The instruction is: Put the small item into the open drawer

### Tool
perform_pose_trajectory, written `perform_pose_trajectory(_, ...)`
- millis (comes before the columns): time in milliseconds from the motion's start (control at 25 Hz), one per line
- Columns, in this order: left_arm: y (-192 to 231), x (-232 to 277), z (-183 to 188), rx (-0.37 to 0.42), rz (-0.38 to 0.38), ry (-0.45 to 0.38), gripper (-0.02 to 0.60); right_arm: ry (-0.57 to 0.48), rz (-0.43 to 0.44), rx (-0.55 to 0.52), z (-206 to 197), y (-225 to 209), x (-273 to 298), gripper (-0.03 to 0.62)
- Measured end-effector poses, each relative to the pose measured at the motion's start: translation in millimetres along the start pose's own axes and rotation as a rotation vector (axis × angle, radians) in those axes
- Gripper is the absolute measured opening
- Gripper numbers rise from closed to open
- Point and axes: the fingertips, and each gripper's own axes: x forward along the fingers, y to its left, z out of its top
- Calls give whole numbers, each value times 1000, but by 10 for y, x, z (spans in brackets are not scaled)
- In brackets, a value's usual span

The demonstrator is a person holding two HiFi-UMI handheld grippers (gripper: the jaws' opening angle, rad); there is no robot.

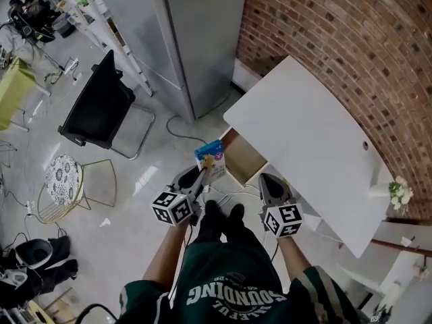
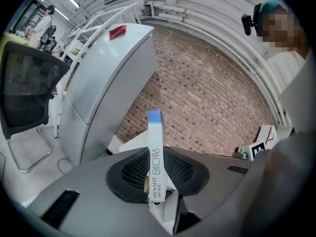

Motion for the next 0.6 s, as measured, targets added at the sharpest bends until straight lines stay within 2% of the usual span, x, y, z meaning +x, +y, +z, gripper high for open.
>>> perform_pose_trajectory(400, 40, 108, 30, 19, 11, 16, 100, 0, 12, 13, 43, -96, 120, 23)
perform_pose_trajectory(600, 83, 253, -46, 43, 11, 61, 100, 8, 8, 25, -8, -200, 135, 23)
